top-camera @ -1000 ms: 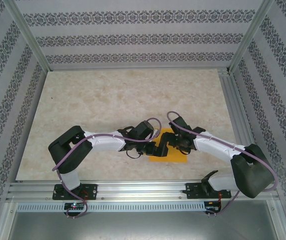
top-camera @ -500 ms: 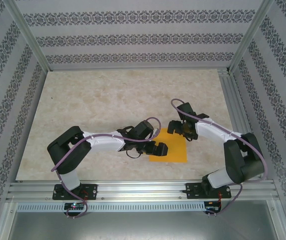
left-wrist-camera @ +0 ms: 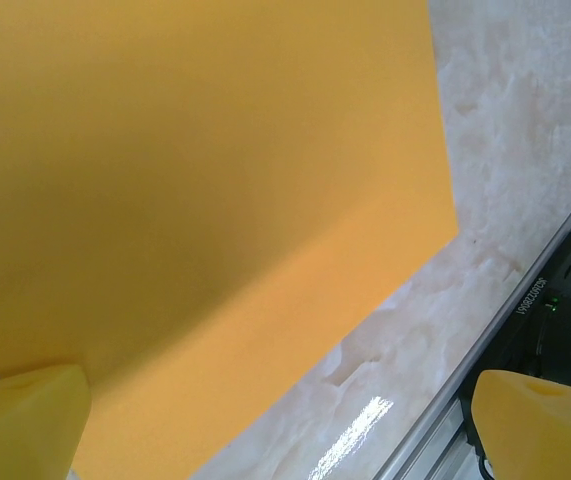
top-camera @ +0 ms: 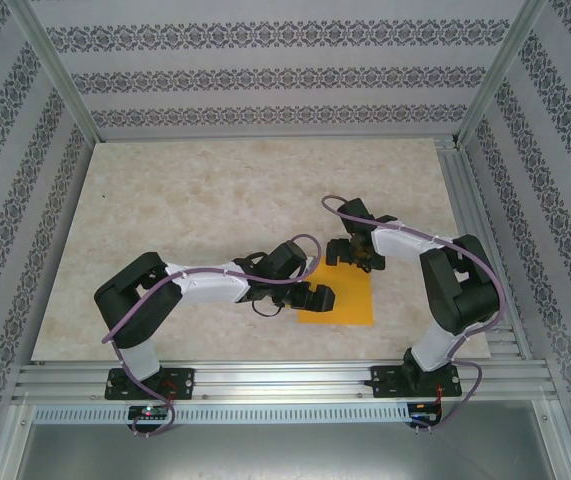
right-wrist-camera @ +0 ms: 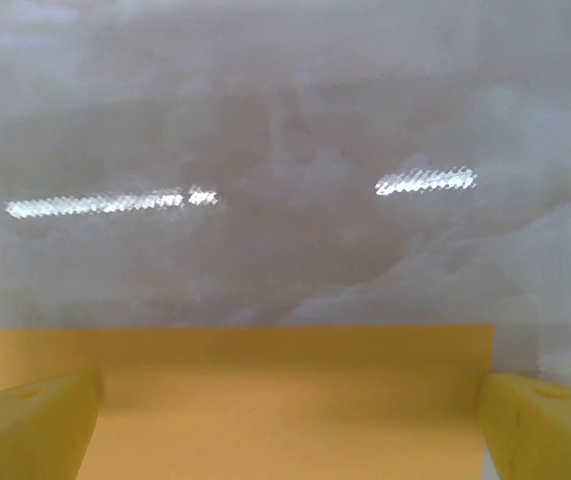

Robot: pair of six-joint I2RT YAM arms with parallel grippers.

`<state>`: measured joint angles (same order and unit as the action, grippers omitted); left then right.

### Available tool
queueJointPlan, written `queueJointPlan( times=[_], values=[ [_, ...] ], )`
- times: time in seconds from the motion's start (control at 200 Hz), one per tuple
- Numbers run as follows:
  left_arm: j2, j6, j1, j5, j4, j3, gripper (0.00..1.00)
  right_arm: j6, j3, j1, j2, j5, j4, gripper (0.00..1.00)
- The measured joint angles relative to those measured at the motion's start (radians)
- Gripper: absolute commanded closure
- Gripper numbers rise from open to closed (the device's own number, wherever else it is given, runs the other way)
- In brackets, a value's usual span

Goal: Fold a paper plane with a square sheet of paper (fold left side to right side)
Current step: Pick up the square sheet of paper from the bottom-center of the table.

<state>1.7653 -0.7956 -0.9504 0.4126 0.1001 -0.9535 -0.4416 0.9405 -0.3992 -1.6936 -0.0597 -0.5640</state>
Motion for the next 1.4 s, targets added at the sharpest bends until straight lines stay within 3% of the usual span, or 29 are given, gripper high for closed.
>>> queueJointPlan(
  times=[0.575, 0.939, 1.039, 1.404],
  values=[
    [0.0, -0.004, 0.0, -0.011, 0.002, 0.005, 0.01, -0.056, -0.093, -0.07, 0.087, 0.09, 0.07, 0.02],
    [0.0, -0.008, 0.0, -0.024, 0.009, 0.005, 0.01, -0.021, -0.093, -0.07, 0.112, 0.187, -0.007, 0.15],
    [0.0, -0.008, 0.0, -0.027, 0.013, 0.005, 0.01, 0.004, -0.093, -0.067, 0.126, 0.22, -0.047, 0.21],
    [-0.013, -0.006, 0.0, -0.037, 0.029, 0.005, 0.01, 0.06, -0.116, -0.005, 0.161, 0.349, -0.076, 0.61]
  ],
)
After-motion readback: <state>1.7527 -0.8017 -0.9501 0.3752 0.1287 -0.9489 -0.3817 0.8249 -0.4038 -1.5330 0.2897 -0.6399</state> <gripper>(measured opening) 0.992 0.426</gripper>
